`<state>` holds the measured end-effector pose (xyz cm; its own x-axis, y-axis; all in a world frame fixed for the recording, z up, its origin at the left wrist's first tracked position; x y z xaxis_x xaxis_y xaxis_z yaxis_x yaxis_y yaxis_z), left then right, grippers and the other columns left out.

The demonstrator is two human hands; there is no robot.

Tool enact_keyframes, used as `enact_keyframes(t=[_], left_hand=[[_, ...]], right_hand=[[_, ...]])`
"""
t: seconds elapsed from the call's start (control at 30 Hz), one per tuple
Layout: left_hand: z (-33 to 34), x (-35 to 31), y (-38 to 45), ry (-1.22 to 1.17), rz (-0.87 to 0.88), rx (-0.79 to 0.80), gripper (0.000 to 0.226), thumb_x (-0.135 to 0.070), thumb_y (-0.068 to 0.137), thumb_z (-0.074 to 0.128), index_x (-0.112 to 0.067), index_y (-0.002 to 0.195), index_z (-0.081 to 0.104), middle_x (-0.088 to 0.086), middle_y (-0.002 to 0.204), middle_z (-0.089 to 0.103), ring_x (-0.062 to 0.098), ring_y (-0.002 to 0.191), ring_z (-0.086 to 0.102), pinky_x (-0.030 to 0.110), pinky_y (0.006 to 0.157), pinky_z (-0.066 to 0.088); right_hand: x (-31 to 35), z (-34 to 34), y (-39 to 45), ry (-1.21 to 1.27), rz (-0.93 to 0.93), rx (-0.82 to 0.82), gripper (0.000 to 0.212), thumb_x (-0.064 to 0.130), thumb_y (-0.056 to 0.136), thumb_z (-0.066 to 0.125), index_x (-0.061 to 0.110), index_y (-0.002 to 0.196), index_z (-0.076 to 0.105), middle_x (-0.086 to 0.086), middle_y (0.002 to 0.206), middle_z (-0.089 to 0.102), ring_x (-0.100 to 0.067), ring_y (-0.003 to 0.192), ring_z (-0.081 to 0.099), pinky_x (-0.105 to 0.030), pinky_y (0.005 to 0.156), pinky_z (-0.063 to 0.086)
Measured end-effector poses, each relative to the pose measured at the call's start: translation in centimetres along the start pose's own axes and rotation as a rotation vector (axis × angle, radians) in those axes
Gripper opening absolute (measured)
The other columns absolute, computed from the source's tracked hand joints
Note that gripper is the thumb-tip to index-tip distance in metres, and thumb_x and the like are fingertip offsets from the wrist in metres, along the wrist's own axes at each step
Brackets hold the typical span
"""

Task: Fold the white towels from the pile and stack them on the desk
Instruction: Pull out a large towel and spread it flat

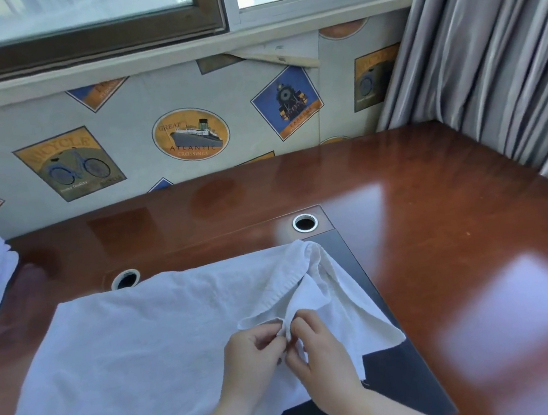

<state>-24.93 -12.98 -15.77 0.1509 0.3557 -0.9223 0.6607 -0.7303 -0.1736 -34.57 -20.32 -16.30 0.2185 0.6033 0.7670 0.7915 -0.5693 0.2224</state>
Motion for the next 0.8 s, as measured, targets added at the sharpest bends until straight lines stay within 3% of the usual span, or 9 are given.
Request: enact_keyframes(t=[0.1, 0.2, 0.23, 0.33, 0.43, 0.53, 0.63, 0.8], left_hand=[[0.3, -0.6, -0.4, -0.022, 0.022, 0.029, 0.029, -0.038, 0.075, 0.065, -0.010, 0.076, 0.073, 0.009, 0.073, 0.068, 0.017, 0.068, 0.061, 0.040, 0.069, 0.053], [-0.3, 0.1, -0.4, -0.062, -0.017, -0.057, 0.008, -0.026, 0.083, 0.075, -0.024, 0.076, 0.078, -0.001, 0.072, 0.072, 0.013, 0.066, 0.066, 0.032, 0.066, 0.054], [-0.4, 0.7, -0.2, -0.083, -0.050, -0.095, 0.017, -0.021, 0.086, 0.074, -0.028, 0.070, 0.078, -0.003, 0.064, 0.069, 0.010, 0.059, 0.061, 0.029, 0.063, 0.052], [-0.2, 2.1, 0.1, -0.083, -0.124, -0.146, 0.032, -0.018, 0.086, 0.074, -0.022, 0.054, 0.069, -0.001, 0.050, 0.053, 0.007, 0.057, 0.053, 0.030, 0.064, 0.045], [1.0, 1.8, -0.1, 0.003, -0.072, -0.106, 0.037, -0.018, 0.085, 0.074, -0.022, 0.049, 0.064, -0.001, 0.050, 0.054, 0.005, 0.071, 0.059, 0.024, 0.067, 0.044], [2.3, 1.4, -0.2, 0.034, -0.032, -0.089, 0.031, -0.015, 0.083, 0.075, -0.028, 0.055, 0.070, -0.012, 0.064, 0.067, 0.007, 0.065, 0.059, 0.024, 0.066, 0.045], [3.2, 0.9, -0.2, 0.053, -0.009, -0.081, 0.028, -0.013, 0.083, 0.076, -0.039, 0.071, 0.077, -0.023, 0.083, 0.073, -0.002, 0.076, 0.067, 0.015, 0.072, 0.050], [4.1, 0.3, 0.1, 0.221, 0.068, -0.070, 0.014, -0.012, 0.084, 0.072, -0.024, 0.078, 0.078, -0.025, 0.068, 0.066, -0.007, 0.068, 0.060, 0.006, 0.064, 0.040]], right_hand=[[-0.5, 0.0, 0.2, 0.028, 0.028, 0.022, 0.009, 0.026, 0.094, 0.051, 0.022, 0.088, 0.046, 0.023, 0.101, 0.039, -0.005, 0.080, 0.048, -0.020, 0.063, 0.044], [-1.3, 0.0, -0.6, 0.068, 0.062, 0.067, 0.003, 0.031, 0.096, 0.054, 0.028, 0.095, 0.055, 0.028, 0.112, 0.045, 0.001, 0.095, 0.053, -0.018, 0.075, 0.047], [-2.3, -0.4, -1.1, 0.050, 0.119, 0.056, 0.002, 0.035, 0.095, 0.056, 0.034, 0.096, 0.055, 0.029, 0.113, 0.046, 0.003, 0.098, 0.053, -0.015, 0.075, 0.046], [-7.5, -3.1, -3.9, -0.141, 0.490, -0.066, 0.023, 0.046, 0.087, 0.062, 0.041, 0.097, 0.042, 0.022, 0.104, 0.049, 0.003, 0.084, 0.054, -0.016, 0.059, 0.037], [-11.6, -4.3, -6.8, -0.181, 0.818, -0.017, 0.042, 0.054, 0.081, 0.065, 0.035, 0.103, 0.035, 0.018, 0.098, 0.049, -0.004, 0.079, 0.056, -0.026, 0.057, 0.037], [-12.3, -3.8, -7.0, -0.178, 0.836, 0.041, 0.031, 0.050, 0.082, 0.062, 0.030, 0.093, 0.041, 0.013, 0.093, 0.051, -0.008, 0.075, 0.056, -0.029, 0.058, 0.040], [-11.8, -3.5, -6.7, -0.220, 0.815, 0.072, 0.021, 0.042, 0.088, 0.058, 0.027, 0.081, 0.044, 0.008, 0.093, 0.049, -0.008, 0.070, 0.053, -0.026, 0.056, 0.039], [-9.9, -3.3, -5.1, 0.014, 0.623, 0.005, 0.024, 0.029, 0.089, 0.061, 0.023, 0.074, 0.044, 0.003, 0.069, 0.053, -0.007, 0.059, 0.046, -0.024, 0.056, 0.038]])
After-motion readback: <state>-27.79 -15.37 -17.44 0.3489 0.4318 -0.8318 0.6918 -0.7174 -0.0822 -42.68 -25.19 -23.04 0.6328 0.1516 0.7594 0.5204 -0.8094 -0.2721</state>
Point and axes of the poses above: each hand's wrist, its own y-axis towards the middle knuckle, its own z-axis out of the palm, x = y × z, the point moved 8 cm from there along y, towards the middle knuckle
